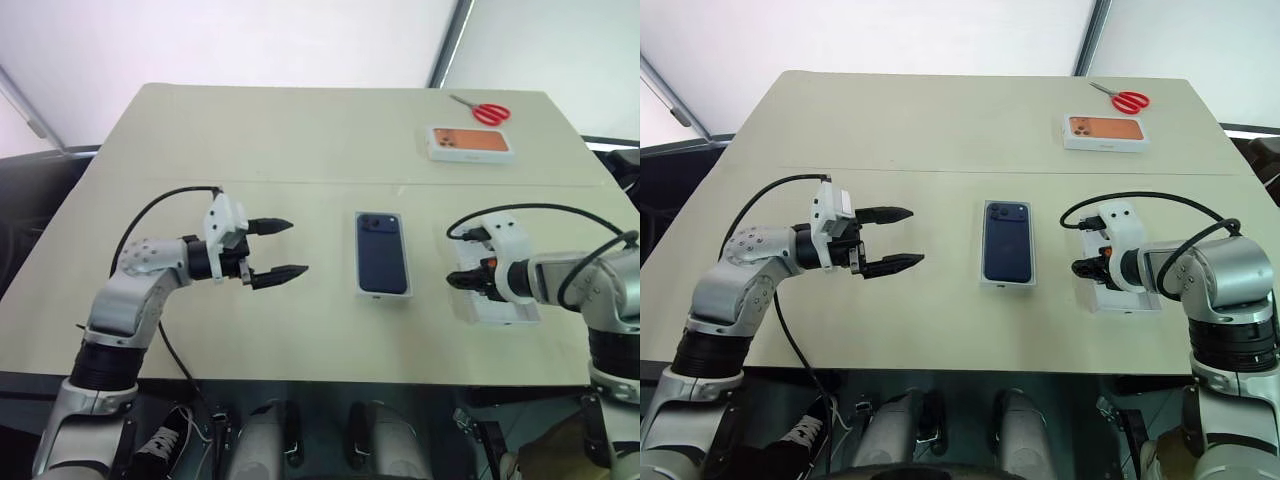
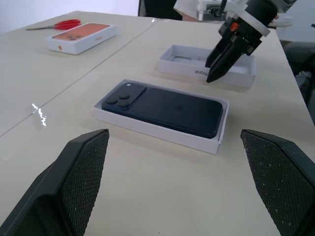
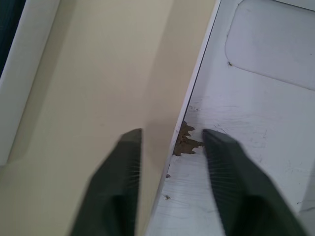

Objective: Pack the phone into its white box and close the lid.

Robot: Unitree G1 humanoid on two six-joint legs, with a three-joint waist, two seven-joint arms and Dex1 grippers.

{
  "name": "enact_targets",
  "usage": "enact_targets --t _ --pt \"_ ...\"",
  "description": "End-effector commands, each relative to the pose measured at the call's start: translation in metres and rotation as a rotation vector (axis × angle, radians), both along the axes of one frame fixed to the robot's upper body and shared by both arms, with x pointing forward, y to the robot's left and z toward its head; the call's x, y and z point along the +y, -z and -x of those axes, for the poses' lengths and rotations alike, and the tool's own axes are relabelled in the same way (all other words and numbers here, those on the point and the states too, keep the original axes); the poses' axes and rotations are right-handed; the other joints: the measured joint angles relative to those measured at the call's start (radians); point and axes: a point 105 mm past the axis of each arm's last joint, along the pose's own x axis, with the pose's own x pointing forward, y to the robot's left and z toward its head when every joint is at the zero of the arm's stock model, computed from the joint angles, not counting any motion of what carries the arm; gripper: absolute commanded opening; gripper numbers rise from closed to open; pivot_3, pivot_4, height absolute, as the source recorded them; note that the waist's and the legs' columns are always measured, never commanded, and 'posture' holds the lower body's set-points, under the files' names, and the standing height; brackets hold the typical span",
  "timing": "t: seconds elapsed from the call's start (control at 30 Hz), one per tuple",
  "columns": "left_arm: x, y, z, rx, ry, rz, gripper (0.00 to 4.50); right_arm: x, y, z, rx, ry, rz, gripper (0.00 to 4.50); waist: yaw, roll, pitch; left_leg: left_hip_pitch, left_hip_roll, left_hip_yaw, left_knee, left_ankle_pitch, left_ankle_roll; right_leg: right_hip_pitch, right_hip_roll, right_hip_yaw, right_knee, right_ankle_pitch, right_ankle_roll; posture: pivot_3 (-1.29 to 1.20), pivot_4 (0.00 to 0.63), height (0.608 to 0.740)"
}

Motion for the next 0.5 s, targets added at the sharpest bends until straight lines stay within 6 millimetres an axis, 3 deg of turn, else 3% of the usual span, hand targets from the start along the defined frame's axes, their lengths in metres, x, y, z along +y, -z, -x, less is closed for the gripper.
enact_targets --t 0.03,0.33,0.5 --pt "-0.001 -0.005 0.002 -0.041 -0.006 0.004 4.5 0.002 -0.004 -0.002 -0.021 0.015 -0.015 0.04 0.0 0.0 0.0 0.0 0.0 0.0 0.0 0.0 0.0 0.0 0.0 0.0 0.0 0.0 0.0 0.0 0.15 0.738" --pt "0.002 -0.007 -0.002 -0.029 -0.029 0.03 4.5 0.007 -0.02 -0.023 -0.118 0.131 -0.108 0.04 -0.004 0.0 0.0 0.0 0.001 0.0 0.0 0.0 0.0 0.0 0.001 0.0 0.0 0.0 0.0 0.0 0.15 0.738" --pt "0.005 -0.011 -0.011 -0.026 -0.06 0.045 4.5 0.055 -0.079 -0.048 -0.31 0.044 -0.374 0.04 -0.007 0.001 0.0 0.0 0.001 0.002 -0.001 0.0 0.0 -0.001 0.002 0.001 0.002 0.0 0.0 0.0 0.15 0.738"
